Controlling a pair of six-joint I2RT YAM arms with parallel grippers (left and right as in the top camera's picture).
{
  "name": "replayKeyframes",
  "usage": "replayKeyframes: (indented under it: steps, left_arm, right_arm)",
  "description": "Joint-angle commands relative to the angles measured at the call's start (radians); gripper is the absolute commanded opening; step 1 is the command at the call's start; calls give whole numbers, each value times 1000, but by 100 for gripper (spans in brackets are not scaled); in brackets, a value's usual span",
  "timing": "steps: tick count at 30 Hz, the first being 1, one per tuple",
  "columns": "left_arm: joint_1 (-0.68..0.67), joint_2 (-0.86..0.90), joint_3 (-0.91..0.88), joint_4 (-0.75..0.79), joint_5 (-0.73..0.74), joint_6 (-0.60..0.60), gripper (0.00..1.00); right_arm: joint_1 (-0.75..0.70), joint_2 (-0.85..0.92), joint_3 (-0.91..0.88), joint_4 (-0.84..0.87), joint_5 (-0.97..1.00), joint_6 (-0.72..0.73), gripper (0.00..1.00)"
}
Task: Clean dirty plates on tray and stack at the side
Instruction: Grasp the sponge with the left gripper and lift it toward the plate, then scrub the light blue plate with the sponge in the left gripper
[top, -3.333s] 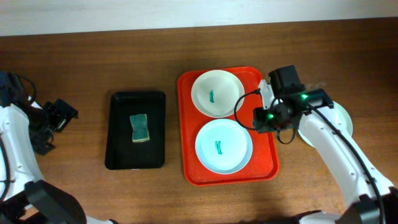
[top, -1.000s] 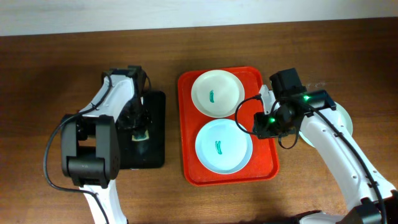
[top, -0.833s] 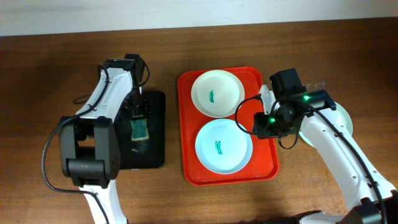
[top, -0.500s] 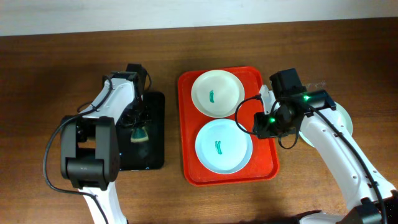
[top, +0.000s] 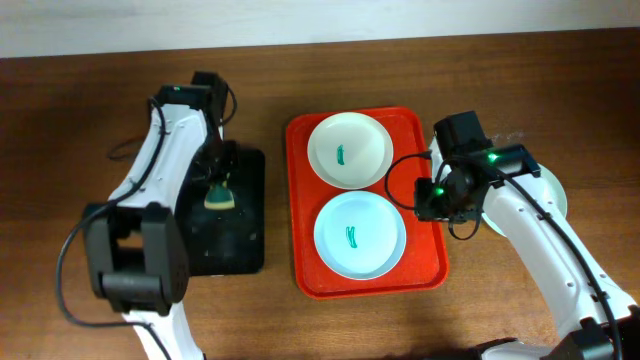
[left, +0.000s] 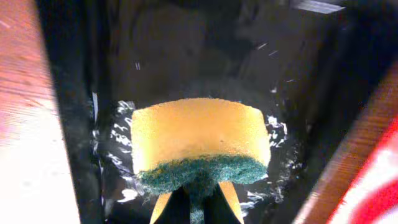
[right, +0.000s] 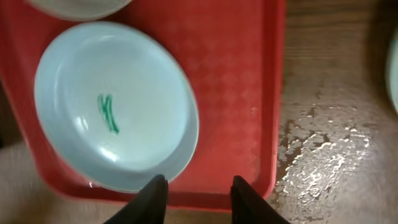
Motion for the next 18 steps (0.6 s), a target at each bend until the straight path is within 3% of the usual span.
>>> replayKeyframes:
  steps: [1,4,9,13,15,18]
  left_arm:
    - [-32,-80,32,-7,13,9,0]
    - [-66,-78,31,3,8,9,0]
    - [-96,-78,31,26,16,8,0]
    - [-117,-78,28,49,201,9,0]
    - [-146,-78,19,80,325,9,0]
    - [-214,-78,-6,132,347,8,0]
  right_arm:
    - [3,9,-35,35,6,40,39]
    - [3,51,-53,76,-103,-58,41]
    - [-42,131,-55,87,-111,-56,41]
    - [-99,193,-55,104,-288,-200,41]
    - [-105,223,-59,111,-300,-207,41]
    - [-94,241,-102,169,-306,-207,41]
